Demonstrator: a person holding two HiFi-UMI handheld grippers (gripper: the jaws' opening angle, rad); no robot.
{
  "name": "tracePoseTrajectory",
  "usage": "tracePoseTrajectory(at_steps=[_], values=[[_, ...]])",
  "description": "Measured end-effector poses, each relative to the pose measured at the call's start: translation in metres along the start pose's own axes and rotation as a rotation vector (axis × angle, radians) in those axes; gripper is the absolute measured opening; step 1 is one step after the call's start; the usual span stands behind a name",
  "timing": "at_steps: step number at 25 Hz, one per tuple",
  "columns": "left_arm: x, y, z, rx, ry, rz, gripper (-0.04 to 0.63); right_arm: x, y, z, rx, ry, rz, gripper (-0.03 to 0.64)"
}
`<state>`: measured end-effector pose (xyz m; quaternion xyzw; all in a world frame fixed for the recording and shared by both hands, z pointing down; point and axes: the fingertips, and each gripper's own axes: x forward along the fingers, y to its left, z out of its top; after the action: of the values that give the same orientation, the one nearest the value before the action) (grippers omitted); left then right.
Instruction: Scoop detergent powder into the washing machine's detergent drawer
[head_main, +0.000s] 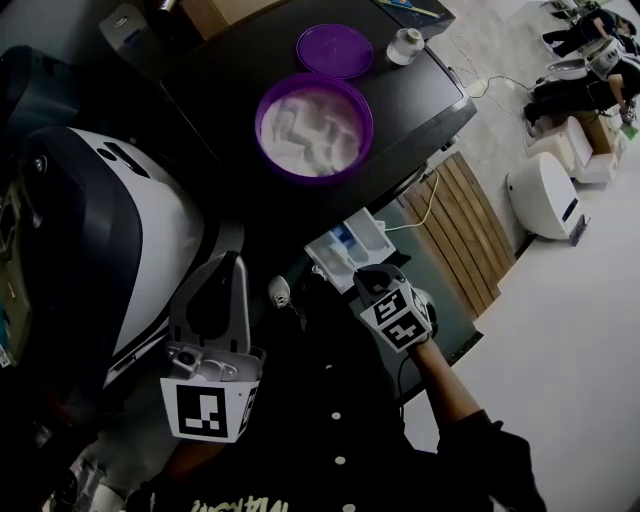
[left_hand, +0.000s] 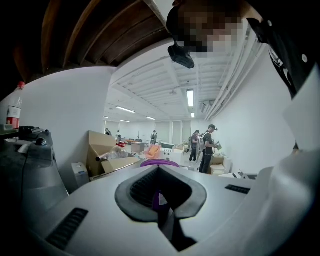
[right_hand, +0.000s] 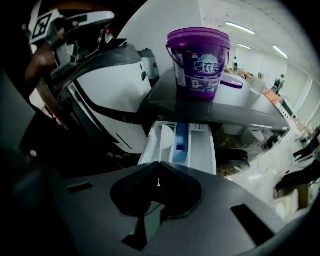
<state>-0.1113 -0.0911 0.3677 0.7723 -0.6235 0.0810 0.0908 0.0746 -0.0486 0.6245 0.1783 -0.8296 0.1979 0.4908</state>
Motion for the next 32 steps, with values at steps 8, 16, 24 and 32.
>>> tracePoseTrajectory(at_steps=[8,16,24,32], values=[[-0.006,-0.002,-0.011,-0.019,0.036,-0.004,0.008,0.006,0.000,-0.007,-0.354,0.059,-0.201,0.032],[-0.010,-0.002,-0.015,-0.027,0.038,-0.006,0.008,0.005,-0.006,-0.007,-0.613,0.054,-0.399,0.032],[-0.013,-0.003,-0.014,-0.028,0.035,-0.011,0.008,0.002,-0.006,-0.005,-0.741,0.009,-0.488,0.032],[-0.016,-0.005,-0.014,-0.027,0.035,-0.020,0.008,0.003,-0.005,-0.004,-0.783,-0.017,-0.511,0.031]])
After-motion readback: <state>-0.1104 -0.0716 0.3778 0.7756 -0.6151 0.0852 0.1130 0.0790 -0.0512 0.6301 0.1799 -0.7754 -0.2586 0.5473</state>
